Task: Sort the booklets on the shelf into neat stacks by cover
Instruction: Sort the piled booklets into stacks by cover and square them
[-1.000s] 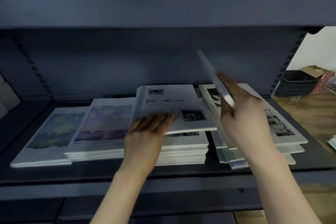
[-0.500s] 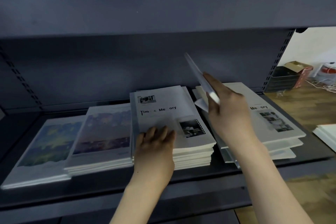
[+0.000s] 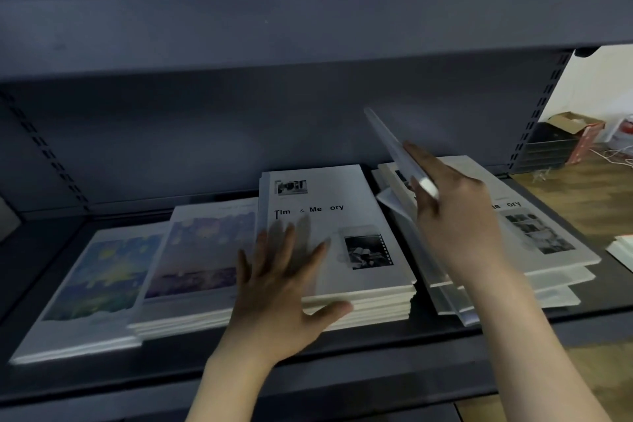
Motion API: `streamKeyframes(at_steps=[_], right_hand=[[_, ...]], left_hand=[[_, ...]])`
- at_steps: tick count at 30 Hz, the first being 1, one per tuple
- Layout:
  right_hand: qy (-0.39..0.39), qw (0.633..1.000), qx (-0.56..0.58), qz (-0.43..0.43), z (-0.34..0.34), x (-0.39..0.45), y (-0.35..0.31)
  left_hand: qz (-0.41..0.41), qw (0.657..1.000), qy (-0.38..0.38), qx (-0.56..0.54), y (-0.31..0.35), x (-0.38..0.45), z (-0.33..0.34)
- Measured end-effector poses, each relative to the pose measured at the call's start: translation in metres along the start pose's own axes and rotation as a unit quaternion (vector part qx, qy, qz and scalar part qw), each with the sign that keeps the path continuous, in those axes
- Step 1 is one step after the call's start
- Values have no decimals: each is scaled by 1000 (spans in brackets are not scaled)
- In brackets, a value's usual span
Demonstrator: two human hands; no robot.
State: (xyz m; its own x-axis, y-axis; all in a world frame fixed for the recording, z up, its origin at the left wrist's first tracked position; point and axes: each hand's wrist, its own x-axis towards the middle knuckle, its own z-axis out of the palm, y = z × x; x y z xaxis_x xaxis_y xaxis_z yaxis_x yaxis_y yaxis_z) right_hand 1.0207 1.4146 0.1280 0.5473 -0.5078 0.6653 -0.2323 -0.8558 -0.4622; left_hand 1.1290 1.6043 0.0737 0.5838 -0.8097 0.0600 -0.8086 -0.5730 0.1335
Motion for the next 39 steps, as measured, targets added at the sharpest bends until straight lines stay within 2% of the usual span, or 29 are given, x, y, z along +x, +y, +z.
streamKeyframes(at_steps=[11,19,23,31,39], right_hand=[[-7,1000,-22,-17,2,12,12],[-9,999,-19,-24,6,12,5],[-3,999,-23,-27,14,13,-7],[3,997,-6,-83,58,7,-82],[-16,986,26,-163,113,-14,-169]], left_hand=[[-3,1000,-8,17,4,13,9],[-1,1000,1,-28,1,8,3],[-46,991,30,-126,-12,1,-15],[-100,977,147,-114,-69,-23,-39],[-241,947,186,-97,-148,-72,-49]])
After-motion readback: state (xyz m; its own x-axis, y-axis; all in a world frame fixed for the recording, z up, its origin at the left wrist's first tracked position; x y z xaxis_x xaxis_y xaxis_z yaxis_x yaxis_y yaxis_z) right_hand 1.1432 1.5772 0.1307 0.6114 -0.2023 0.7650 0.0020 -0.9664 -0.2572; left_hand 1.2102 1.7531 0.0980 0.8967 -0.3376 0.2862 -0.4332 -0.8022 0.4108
